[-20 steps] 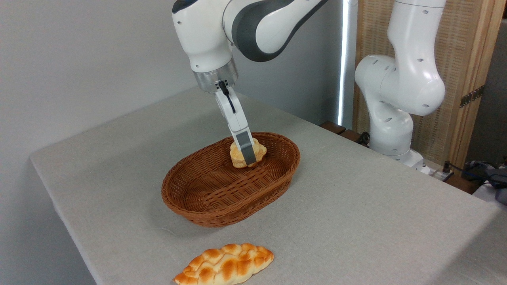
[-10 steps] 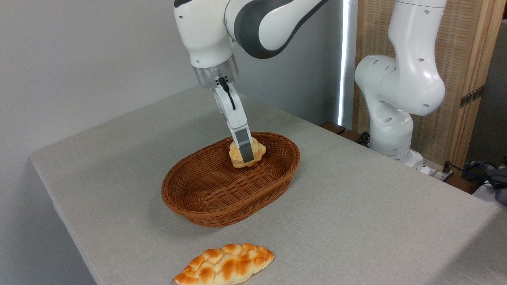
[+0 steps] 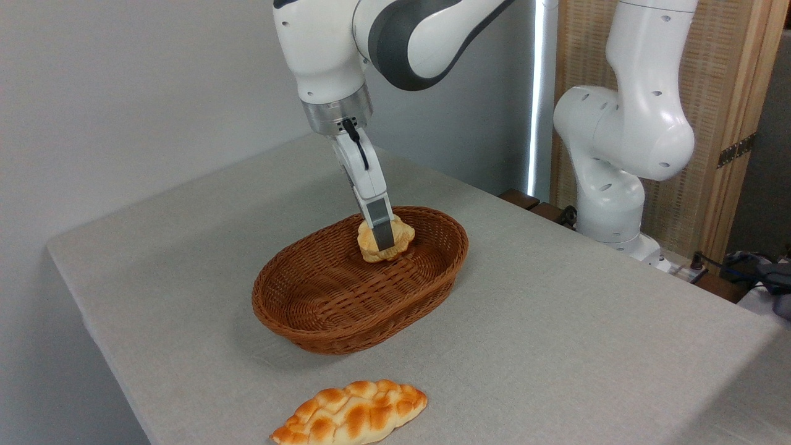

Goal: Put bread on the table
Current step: 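Adjust the fingers around the round bun and close the gripper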

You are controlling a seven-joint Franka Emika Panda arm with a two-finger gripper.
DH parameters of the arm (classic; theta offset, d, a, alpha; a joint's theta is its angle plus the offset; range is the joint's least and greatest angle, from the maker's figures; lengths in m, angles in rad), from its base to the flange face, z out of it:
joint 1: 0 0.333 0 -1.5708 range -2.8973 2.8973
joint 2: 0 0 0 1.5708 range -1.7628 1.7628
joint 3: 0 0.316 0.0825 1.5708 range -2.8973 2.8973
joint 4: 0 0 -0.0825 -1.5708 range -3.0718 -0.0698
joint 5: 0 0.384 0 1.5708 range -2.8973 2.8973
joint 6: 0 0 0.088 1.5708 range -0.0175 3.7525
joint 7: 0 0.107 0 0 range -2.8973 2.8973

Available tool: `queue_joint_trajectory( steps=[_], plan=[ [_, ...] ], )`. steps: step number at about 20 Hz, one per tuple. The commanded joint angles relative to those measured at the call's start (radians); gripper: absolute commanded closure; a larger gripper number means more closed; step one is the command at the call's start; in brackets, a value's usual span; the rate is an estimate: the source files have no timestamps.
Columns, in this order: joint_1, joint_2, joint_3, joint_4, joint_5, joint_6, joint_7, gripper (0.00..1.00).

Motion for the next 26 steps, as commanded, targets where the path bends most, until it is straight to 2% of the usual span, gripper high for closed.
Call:
queue_joint_trajectory(
  steps=[1, 26],
  plan=[
    [-0.001, -0.009, 0.006, -0.011, -0.048, 0.010, 0.006, 0.00],
    [-0.006, 0.004, -0.010, -0.055, -0.042, 0.007, 0.015, 0.00]
  ],
)
